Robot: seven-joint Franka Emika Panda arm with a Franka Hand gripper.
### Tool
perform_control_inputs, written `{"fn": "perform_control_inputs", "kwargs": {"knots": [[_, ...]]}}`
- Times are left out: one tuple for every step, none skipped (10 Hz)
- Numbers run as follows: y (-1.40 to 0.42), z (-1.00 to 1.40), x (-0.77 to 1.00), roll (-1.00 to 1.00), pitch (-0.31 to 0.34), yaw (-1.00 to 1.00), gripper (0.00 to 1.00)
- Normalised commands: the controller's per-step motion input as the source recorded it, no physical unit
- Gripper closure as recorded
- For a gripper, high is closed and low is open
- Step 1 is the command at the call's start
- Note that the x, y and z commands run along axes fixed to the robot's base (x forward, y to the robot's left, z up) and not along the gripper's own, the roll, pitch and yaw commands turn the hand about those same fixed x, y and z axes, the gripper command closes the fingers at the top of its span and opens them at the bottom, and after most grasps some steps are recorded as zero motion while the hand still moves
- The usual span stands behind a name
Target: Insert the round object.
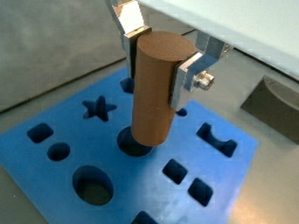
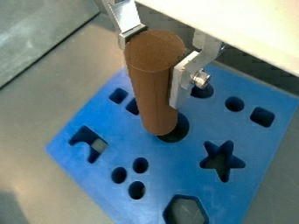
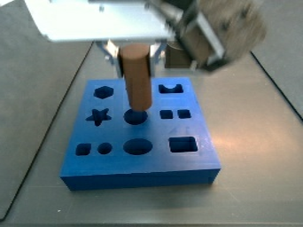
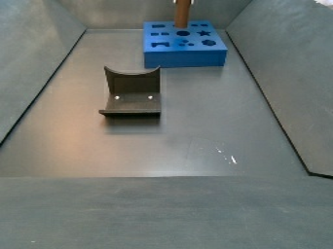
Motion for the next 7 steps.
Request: {"fn": "perform_control_inputs", "kwargs": {"knots": [[0.0,-0.19,-0.18,-0.07,-0.171,0.03,1.0],[0.0,-0.14,-0.11,-0.11,-0.121,0.02,1.0],[0.0,-0.14,-0.09,-0.1,-0.106,0.02,1.0],[-0.04,-0.24,-0.11,-0.09,-0.146,0.03,1.0],[0.0,-0.21,-0.01,-0.08,-0.093,0.0,1.0],[0.0,-0.13,0.0,-0.03,-0.034,0.0,1.0],[0.0,-0.13,0.0,-0.03,-0.014,0.0,1.0]]}}
